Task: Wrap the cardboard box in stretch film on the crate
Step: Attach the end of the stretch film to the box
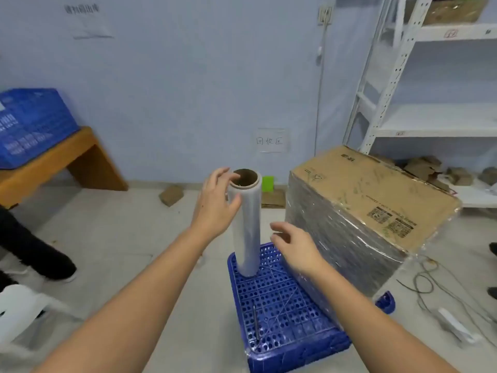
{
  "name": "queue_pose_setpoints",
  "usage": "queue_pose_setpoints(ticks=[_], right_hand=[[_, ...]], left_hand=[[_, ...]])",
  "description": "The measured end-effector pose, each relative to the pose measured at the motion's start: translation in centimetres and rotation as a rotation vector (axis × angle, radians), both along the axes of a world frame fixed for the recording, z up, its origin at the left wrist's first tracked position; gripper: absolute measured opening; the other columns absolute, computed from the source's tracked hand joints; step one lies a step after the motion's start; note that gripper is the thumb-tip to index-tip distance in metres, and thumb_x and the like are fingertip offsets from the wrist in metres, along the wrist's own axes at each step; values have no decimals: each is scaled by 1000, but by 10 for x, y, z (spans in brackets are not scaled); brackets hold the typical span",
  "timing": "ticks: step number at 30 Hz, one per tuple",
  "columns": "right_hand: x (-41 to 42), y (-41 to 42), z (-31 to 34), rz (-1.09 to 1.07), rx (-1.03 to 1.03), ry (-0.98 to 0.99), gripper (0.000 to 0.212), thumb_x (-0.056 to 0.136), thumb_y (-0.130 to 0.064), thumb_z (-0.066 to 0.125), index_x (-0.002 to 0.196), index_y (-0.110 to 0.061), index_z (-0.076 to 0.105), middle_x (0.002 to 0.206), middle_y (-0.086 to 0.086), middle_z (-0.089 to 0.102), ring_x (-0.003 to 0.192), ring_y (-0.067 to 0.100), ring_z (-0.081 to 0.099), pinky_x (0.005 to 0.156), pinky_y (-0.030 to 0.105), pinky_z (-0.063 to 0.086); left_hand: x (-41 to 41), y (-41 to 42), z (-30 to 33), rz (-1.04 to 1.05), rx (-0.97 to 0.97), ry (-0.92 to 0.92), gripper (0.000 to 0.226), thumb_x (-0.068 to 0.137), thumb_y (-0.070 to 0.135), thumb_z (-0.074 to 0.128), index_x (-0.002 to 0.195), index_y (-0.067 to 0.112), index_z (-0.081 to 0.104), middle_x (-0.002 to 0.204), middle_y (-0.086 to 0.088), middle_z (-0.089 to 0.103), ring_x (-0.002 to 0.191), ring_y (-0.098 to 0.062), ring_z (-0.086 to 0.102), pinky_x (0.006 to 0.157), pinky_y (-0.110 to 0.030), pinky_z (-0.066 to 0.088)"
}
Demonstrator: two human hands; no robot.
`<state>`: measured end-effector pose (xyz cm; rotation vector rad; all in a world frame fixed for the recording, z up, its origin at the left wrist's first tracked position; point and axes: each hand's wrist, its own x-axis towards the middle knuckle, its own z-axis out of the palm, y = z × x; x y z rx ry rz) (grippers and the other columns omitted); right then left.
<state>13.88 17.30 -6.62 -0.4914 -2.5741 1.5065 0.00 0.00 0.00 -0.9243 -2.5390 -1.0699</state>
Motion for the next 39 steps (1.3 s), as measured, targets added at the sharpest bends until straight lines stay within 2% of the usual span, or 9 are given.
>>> queue_pose_setpoints(ticks=[4,10,14,17,23,26,30,35,39], right_hand=[[-56,-21,4,-128,-42,9,58,97,-25,59,150,-19,37,148,-5,46,132,10,47,101,26,43],[-99,-41,-14,-234,-20,-12,66,95,-35,58,153,-29,26,153,-5,40,139,12,38,110,42,41],[-111,-48,-24,-292,-5,24,68,96,-36,58,154,-29,24,153,-5,40,140,11,37,111,40,39],[-113,-52,-24,-375,-9,38,67,97,-34,57,155,-25,25,151,-3,44,135,13,43,110,31,39],[-110,-52,-24,-529,-55,93,42,95,-22,62,136,-18,57,116,-2,69,97,-5,60,75,-5,37],[-112,-50,-24,-598,-104,159,28,90,-18,70,118,-18,69,103,-9,71,84,-13,62,74,2,46],[-121,-40,-27,-637,-146,182,8,84,-18,76,89,-19,70,78,-7,69,71,-2,63,67,14,50],[-123,-33,-28,-590,-208,160,6,86,-20,73,87,-22,67,77,-5,67,65,-2,59,64,17,50],[-118,-31,-28,-542,-180,147,5,88,-17,68,87,-22,69,80,-4,67,69,0,57,64,14,47]], left_hand=[[-68,9,4,-246,-245,64,37,105,27,55,141,28,58,159,3,44,153,-19,28,121,-42,23],[-114,13,-27,-513,-376,81,34,108,31,49,137,24,65,137,3,66,142,-18,43,120,-40,28],[-125,20,-36,-519,-296,142,30,107,32,53,132,26,69,108,6,71,115,-19,53,103,-32,30],[-126,26,-37,-498,-291,139,30,106,36,54,130,29,70,102,7,70,111,-20,53,104,-34,30],[-116,34,-36,-408,-270,147,31,105,40,53,128,31,70,89,20,55,106,-20,52,105,-43,31],[-112,36,-38,-398,-256,131,31,105,40,53,128,30,71,89,21,50,106,-20,51,107,-44,31],[-111,36,-41,-390,-256,111,30,105,41,52,128,32,70,88,21,50,107,-19,50,106,-44,30],[-111,31,-35,-421,-300,53,36,107,42,49,139,33,61,102,17,56,120,-18,46,110,-40,25],[-117,25,-29,-508,-434,119,58,97,32,66,151,32,48,122,9,60,128,-17,42,119,-40,21]])
